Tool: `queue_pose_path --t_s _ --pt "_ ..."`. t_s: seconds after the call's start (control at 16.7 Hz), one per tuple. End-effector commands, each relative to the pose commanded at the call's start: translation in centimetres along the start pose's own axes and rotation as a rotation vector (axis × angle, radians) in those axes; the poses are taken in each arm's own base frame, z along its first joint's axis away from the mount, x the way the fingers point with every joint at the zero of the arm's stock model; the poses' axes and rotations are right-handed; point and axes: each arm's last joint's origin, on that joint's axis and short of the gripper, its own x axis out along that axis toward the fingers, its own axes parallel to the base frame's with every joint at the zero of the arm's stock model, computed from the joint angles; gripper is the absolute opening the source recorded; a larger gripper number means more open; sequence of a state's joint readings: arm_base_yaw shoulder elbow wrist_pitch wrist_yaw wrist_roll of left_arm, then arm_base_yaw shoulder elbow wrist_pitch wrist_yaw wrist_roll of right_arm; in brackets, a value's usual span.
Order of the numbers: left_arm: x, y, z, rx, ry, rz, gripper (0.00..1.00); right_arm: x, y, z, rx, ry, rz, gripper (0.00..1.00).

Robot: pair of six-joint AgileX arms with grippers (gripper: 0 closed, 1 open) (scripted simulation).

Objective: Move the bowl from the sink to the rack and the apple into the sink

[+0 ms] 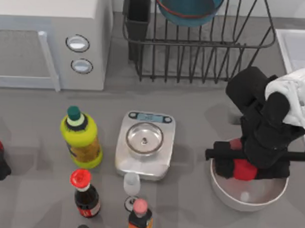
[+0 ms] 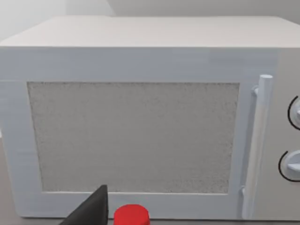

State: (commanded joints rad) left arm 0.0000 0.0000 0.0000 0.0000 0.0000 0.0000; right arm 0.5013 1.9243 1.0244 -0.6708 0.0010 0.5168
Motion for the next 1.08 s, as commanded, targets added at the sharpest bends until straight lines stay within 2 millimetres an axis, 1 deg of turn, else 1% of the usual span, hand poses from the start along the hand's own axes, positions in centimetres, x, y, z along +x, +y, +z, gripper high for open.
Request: queue_pose_path --t_s 0.24,0.3,0.72,0.78,0.9,1.08 --pt "0.0 0.0 0.0 0.0 0.0 0.0 1.0 0.0 0.0 0.0 0.0 0.0 0.0 0.02" --pt "0.0 0.0 0.0 0.0 0.0 0.0 1.0 0.0 0.0 0.0 0.0 0.0 0.0 0.0" --pt "0.0 0.0 0.0 0.0 0.0 0.0 1.0 0.0 0.0 0.0 0.0 0.0 0.0 0.0" --pt "0.0 0.0 0.0 0.0 0.0 0.0 1.0 -3.4 0.5 -0.7 -0.022 -0.052 0.031 0.0" --pt "0.0 0.0 0.0 0.0 0.0 0.0 1.0 -3.7 0.6 -0.6 -0.022 -0.051 0.03 0.0" --pt "0.0 0.0 0.0 0.0 0.0 0.0 1.0 -5.8 0.8 -0.2 -0.022 -0.054 0.031 0.0"
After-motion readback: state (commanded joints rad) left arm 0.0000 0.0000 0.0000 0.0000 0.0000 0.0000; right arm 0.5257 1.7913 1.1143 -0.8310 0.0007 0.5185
